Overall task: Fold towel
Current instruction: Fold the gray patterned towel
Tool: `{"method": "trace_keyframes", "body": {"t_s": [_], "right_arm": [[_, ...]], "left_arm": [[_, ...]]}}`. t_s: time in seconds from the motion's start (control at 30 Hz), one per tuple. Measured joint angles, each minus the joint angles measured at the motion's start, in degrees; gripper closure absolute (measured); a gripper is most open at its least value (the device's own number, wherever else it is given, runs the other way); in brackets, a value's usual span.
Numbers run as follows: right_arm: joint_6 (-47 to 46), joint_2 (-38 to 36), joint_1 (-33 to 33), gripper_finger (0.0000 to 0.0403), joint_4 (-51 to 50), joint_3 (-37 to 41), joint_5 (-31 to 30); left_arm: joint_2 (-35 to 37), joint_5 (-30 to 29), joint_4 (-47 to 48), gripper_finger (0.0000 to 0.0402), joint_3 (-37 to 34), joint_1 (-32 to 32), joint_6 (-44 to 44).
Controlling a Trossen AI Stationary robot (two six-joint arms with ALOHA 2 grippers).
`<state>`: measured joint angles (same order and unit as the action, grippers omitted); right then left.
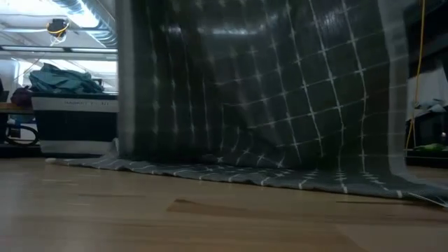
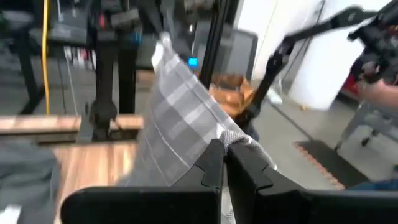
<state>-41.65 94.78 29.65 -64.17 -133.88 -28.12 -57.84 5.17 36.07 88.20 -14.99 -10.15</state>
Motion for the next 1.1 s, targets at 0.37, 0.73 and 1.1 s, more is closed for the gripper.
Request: {"method": "trace_keyframes", "body": {"t_s": [0.37, 0.73, 1.1], "right_arm": [[0.02, 0.21, 0.00, 0.0403, 0.92, -0.03, 1.56], [-5.37, 3.82, 0.00, 0.0403, 1.12, -0.04, 12.80], [-8.35, 8.30, 0.00, 0.0403, 0.15, -0.02, 23.26]], "left_arm": [[6.02, -4.32, 0.16, 0.0401, 0.09, 1.66, 12.98], [7.58, 1.21, 16.14, 0.0401, 0.07, -1.26, -7.92], [7.06, 3.77, 25.85, 0.0401, 0.02, -4.57, -15.14]]}}
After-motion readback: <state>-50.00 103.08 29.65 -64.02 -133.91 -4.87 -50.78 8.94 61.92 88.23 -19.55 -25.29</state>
